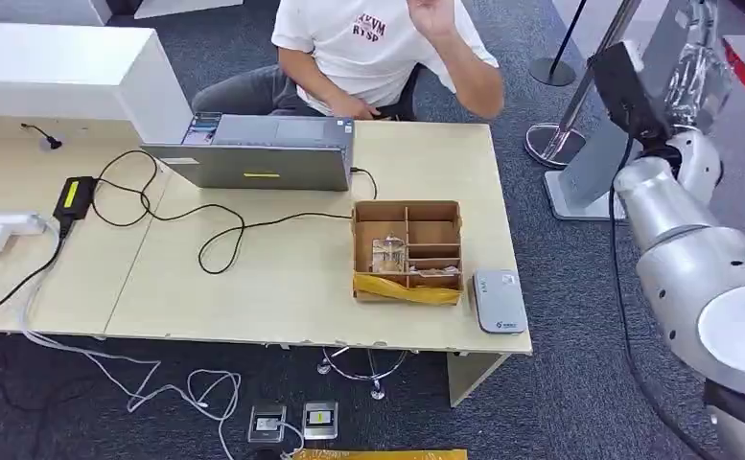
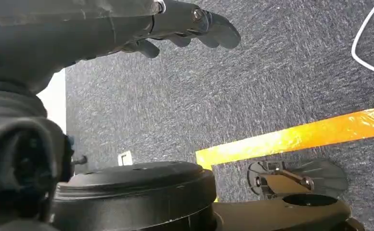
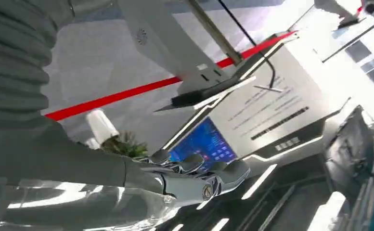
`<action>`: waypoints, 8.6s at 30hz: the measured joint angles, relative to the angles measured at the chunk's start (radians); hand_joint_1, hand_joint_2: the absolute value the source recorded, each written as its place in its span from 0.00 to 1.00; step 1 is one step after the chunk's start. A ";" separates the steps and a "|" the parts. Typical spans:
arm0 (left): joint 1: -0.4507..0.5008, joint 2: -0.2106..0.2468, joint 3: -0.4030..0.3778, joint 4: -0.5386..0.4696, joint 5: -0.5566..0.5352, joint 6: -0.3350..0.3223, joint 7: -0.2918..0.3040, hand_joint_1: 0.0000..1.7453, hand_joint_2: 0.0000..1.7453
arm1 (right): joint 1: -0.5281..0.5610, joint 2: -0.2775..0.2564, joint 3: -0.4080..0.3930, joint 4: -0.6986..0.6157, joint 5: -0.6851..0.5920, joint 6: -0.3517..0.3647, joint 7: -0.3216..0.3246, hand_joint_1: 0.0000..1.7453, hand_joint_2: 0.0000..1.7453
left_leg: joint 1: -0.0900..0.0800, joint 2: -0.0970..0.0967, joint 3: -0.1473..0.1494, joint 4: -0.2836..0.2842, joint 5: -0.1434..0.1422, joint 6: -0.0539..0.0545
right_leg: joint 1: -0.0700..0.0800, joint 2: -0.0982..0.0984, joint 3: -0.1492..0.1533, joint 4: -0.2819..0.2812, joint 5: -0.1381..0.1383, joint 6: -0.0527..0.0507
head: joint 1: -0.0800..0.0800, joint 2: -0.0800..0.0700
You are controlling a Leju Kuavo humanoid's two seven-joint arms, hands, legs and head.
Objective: Pass the card to the sensor for recognition and then transmit it.
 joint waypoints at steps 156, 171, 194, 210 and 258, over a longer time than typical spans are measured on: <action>-0.007 0.011 -0.014 0.000 -0.032 -0.024 0.030 0.00 0.00 | 0.616 -0.309 1.756 -0.995 -1.109 0.209 0.709 1.00 1.00 | -0.002 -0.002 -0.009 0.001 0.000 0.000 | -0.005 0.007 -0.013 0.003 0.003 0.001 | 0.005 0.000; -0.010 0.010 -0.014 0.000 -0.043 -0.028 0.035 0.00 0.00 | 0.674 -0.297 1.730 -0.901 -1.110 0.206 0.712 1.00 1.00 | -0.002 -0.002 -0.008 0.001 0.000 -0.001 | -0.005 0.007 -0.013 0.003 0.003 0.001 | 0.005 0.000; -0.012 0.010 -0.014 0.000 -0.039 -0.032 0.042 0.00 0.00 | 0.705 -0.288 1.729 -0.865 -1.131 0.235 0.725 1.00 1.00 | -0.002 -0.002 -0.008 0.001 0.000 -0.001 | -0.005 0.007 -0.013 0.003 0.003 0.001 | 0.005 0.000; -0.012 0.010 -0.008 0.000 -0.032 -0.033 0.042 0.00 0.00 | 0.722 -0.256 1.711 -0.824 -1.150 0.225 0.707 1.00 1.00 | -0.002 -0.001 -0.005 0.001 0.000 -0.001 | -0.005 0.007 -0.011 0.003 0.003 0.001 | 0.005 0.000; -0.033 0.008 -0.010 0.000 -0.130 -0.056 0.055 0.00 0.00 | 0.305 -0.118 1.736 -0.888 -1.000 0.330 0.712 1.00 1.00 | -0.001 -0.002 -0.007 0.001 0.001 -0.001 | -0.004 0.007 -0.011 0.004 0.003 0.001 | 0.005 0.000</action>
